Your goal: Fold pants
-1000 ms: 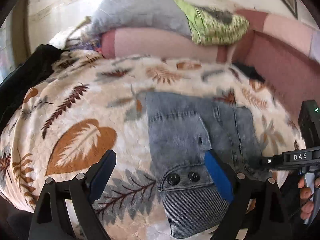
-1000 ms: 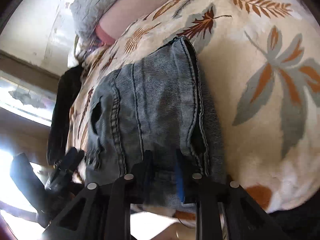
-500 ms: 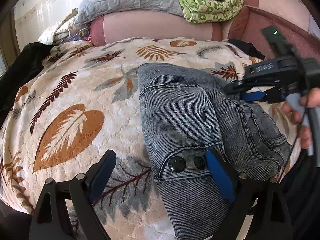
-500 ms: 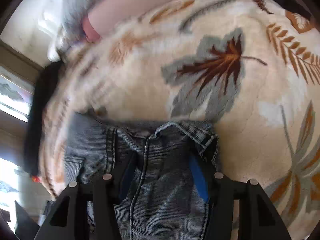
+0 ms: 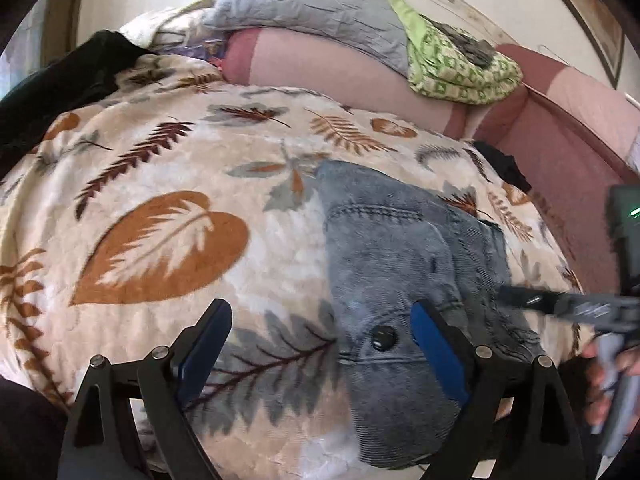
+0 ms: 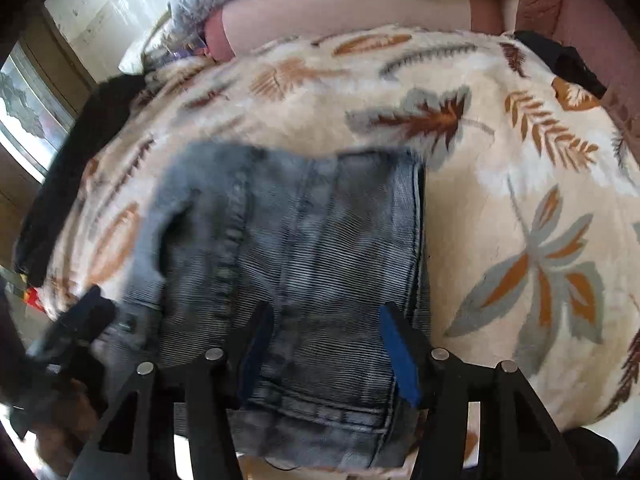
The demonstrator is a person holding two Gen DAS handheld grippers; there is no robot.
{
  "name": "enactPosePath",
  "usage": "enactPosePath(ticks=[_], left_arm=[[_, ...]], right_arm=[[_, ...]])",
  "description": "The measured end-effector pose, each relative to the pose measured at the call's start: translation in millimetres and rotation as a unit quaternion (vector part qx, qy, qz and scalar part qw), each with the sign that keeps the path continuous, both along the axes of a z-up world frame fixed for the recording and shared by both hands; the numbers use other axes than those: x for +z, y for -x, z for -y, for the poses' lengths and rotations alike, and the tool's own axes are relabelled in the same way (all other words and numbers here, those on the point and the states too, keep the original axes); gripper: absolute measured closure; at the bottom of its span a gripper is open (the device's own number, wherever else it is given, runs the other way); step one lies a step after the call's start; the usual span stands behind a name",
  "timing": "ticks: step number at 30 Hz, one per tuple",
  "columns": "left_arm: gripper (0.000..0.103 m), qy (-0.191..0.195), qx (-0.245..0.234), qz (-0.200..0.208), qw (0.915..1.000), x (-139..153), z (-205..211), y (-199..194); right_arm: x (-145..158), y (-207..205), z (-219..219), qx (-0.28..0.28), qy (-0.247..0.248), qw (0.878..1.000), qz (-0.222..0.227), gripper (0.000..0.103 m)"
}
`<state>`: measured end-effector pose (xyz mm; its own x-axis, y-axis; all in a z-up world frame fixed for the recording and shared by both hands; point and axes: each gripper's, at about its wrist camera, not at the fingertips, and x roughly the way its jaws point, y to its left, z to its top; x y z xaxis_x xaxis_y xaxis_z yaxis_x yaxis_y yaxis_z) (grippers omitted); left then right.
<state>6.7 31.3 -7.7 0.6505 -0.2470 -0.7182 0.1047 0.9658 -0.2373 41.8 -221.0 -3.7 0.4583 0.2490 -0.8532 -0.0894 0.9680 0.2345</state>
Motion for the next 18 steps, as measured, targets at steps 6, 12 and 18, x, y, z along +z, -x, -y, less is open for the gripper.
enactPosePath(ticks=[6,12,18], left_arm=[[0.011,0.011,0.015,-0.019,0.9996,-6,-10,-2],[0.012,0.015,0.025,-0.026,0.9992,-10,-18,-4],[0.012,0.020,0.030,-0.034,0.9988,-11,-20,-7]], right_arm=[[-8,0,-20,0.025,0.028,0.999,0.009,0.035],[-23,7,-16,0.015,0.054,0.998,-0.003,0.031],[1,42,-36,0.052,0.052,0.996,0.057,0.027]])
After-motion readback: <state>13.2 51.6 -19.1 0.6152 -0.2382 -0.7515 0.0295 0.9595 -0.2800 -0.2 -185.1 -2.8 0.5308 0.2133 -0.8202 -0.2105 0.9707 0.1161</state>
